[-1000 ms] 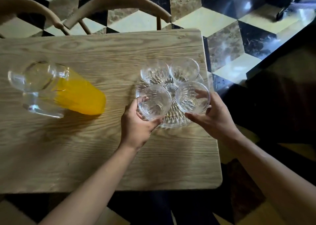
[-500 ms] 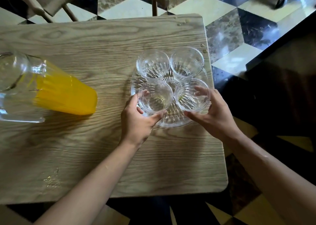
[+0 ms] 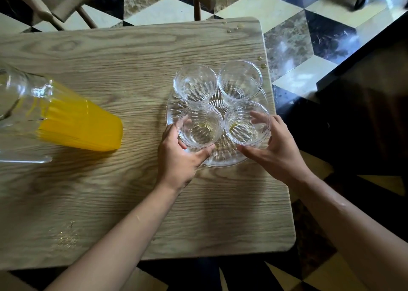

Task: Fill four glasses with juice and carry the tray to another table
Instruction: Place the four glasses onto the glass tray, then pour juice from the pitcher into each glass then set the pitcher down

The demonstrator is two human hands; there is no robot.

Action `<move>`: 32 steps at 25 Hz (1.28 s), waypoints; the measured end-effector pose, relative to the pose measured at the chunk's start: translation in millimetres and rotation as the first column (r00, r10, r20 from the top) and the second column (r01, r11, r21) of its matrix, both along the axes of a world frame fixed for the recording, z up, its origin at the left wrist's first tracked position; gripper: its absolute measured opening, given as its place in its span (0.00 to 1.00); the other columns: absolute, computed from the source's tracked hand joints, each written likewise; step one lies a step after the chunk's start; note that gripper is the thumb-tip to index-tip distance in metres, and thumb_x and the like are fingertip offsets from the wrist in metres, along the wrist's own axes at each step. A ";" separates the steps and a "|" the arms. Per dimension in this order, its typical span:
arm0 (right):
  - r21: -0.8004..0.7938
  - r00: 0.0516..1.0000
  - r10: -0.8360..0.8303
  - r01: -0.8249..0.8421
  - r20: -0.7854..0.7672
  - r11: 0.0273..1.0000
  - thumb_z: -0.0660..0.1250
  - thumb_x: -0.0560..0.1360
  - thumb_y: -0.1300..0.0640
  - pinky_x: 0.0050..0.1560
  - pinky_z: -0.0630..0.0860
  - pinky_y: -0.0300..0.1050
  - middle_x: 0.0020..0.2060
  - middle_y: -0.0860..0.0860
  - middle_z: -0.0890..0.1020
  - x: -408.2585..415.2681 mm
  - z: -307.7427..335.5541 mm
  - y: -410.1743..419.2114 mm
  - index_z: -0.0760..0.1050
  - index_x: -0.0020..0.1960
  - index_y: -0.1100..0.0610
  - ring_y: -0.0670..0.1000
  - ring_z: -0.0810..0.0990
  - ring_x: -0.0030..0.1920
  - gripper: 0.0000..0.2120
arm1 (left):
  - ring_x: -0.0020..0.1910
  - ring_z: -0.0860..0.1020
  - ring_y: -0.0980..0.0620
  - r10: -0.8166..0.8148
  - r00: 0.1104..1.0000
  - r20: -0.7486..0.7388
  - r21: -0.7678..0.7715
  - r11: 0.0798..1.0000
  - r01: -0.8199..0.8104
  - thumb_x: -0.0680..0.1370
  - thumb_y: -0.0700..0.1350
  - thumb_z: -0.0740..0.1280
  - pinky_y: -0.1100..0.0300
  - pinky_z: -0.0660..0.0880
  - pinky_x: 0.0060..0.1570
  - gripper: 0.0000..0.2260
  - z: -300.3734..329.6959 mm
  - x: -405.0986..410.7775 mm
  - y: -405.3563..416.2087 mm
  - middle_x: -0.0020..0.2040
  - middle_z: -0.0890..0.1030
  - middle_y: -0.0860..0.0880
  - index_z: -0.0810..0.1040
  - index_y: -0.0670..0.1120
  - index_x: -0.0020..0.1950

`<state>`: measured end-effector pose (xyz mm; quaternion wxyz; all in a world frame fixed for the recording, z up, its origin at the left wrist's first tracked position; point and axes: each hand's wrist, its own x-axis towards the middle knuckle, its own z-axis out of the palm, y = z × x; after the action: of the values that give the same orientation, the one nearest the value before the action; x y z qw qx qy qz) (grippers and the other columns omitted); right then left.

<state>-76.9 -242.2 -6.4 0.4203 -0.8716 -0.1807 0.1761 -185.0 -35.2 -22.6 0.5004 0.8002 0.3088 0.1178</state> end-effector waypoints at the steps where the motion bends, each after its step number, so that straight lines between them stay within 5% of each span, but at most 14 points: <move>1: -0.004 1.000 -0.001 0.001 0.004 1.000 0.78 0.66 0.46 0.68 0.71 0.48 0.60 0.50 0.76 -0.4 0.3 0.5 0.71 0.73 0.50 0.53 0.74 0.64 0.37 | 0.43 0.75 0.54 -0.007 1.000 -0.001 0.002 1.000 0.007 0.65 0.50 0.85 0.64 0.73 0.45 0.39 -0.7 -0.1 0.2 0.63 0.80 0.56 0.75 0.48 0.73; 6: -0.025 1.000 -0.026 0.026 0.009 0.999 0.78 0.66 0.48 0.60 0.75 0.48 0.61 0.49 0.75 -0.9 -0.2 -1.1 0.71 0.71 0.52 0.50 0.75 0.59 0.36 | 0.43 0.74 0.59 -0.013 1.000 -0.021 0.044 0.999 0.014 0.64 0.50 0.85 0.73 0.71 0.44 0.42 2.0 -1.2 2.1 0.68 0.78 0.51 0.73 0.46 0.75; 10: -0.017 0.999 -0.036 0.035 -0.026 0.999 0.81 0.68 0.54 0.56 0.72 0.32 0.65 0.50 0.73 -7.9 14.9 -8.4 0.63 0.78 0.55 0.45 0.74 0.61 0.44 | 0.63 0.77 0.47 -0.036 0.997 -0.071 0.088 0.995 0.043 0.63 0.52 0.85 0.55 0.77 0.63 0.47 17.2 -10.5 1.1 0.72 0.74 0.47 0.69 0.44 0.78; 12: -0.008 0.996 -0.071 0.071 -0.052 0.997 0.81 0.68 0.53 0.62 0.75 0.39 0.66 0.51 0.73 -18.0 26.6 -14.8 0.61 0.79 0.57 0.46 0.74 0.63 0.46 | 0.72 0.72 0.47 -0.077 0.988 -0.136 0.082 0.993 0.088 0.63 0.53 0.85 0.49 0.71 0.73 0.51 33.5 -19.3 -4.0 0.74 0.71 0.45 0.65 0.44 0.80; 14: 0.015 0.990 -0.115 0.117 -0.080 0.993 0.81 0.69 0.52 0.66 0.75 0.45 0.67 0.53 0.73 -27.3 41.1 -20.7 0.61 0.79 0.59 0.47 0.75 0.65 0.46 | 0.77 0.67 0.48 -0.097 0.977 -0.189 0.049 0.993 0.108 0.64 0.53 0.85 0.55 0.64 0.78 0.53 52.8 -28.2 -12.4 0.77 0.68 0.44 0.61 0.44 0.82; 24: 0.112 0.985 -0.140 0.151 -0.101 0.982 0.78 0.71 0.46 0.72 0.72 0.52 0.71 0.54 0.71 -81.4 83.7 -30.8 0.59 0.80 0.57 0.50 0.72 0.69 0.46 | 0.78 0.65 0.47 0.047 0.991 -0.126 0.067 0.997 -0.039 0.65 0.57 0.83 0.49 0.64 0.78 0.54 121.1 -86.1 -32.1 0.78 0.66 0.42 0.58 0.45 0.83; 32: 0.145 0.996 0.053 -0.042 -0.071 0.989 0.77 0.72 0.46 0.72 0.71 0.53 0.70 0.54 0.73 -117.8 102.0 25.6 0.64 0.77 0.58 0.50 0.73 0.70 0.40 | 0.74 0.69 0.52 0.201 0.977 -0.066 0.043 0.979 -0.199 0.61 0.67 0.75 0.55 0.67 0.74 0.52 136.1 -144.5 -3.7 0.76 0.70 0.44 0.63 0.47 0.80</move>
<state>-194.7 -216.6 95.5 0.4841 -0.8273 -0.1977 0.2052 -329.5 -38.9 113.5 0.4603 0.7777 0.4028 0.1451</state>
